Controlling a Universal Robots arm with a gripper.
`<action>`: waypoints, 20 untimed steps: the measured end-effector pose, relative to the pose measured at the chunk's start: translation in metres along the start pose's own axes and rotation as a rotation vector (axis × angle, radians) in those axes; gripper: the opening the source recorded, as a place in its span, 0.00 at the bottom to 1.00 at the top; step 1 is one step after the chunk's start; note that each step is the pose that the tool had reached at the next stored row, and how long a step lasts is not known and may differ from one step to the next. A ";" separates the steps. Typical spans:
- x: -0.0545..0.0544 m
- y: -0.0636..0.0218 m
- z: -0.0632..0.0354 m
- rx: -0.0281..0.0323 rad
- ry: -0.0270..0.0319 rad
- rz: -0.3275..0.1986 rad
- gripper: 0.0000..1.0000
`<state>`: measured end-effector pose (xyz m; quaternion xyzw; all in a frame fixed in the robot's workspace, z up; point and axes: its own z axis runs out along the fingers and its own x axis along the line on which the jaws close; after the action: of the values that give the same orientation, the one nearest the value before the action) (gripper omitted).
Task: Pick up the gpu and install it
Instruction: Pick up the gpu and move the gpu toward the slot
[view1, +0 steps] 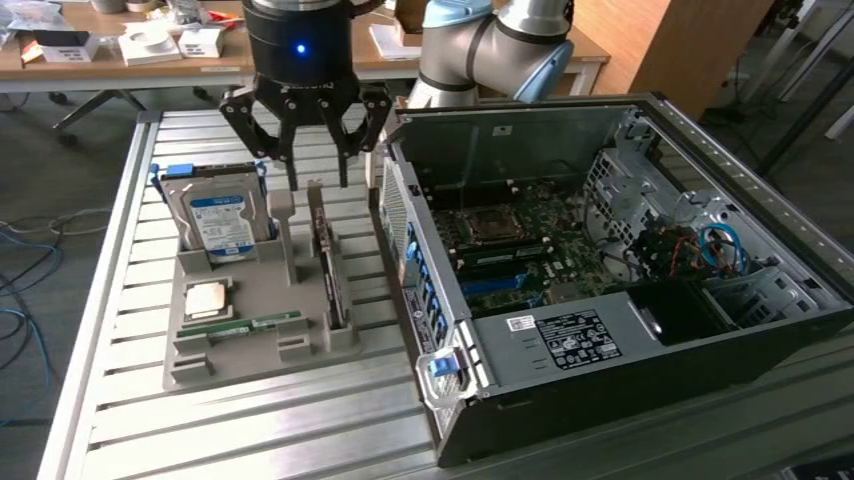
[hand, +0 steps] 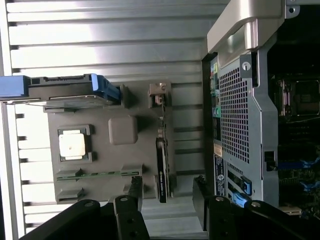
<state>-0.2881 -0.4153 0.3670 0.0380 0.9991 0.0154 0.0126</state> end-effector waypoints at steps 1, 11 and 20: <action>0.000 0.0000 0.0018 -0.0001 -0.0001 0.000 0.53; 0.000 -0.0006 0.0196 -0.0001 -0.0001 0.000 0.53; 0.001 -0.0011 0.0347 -0.0001 -0.0001 0.000 0.53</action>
<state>-0.2881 -0.4153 0.3322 0.0380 0.9991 0.0155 0.0127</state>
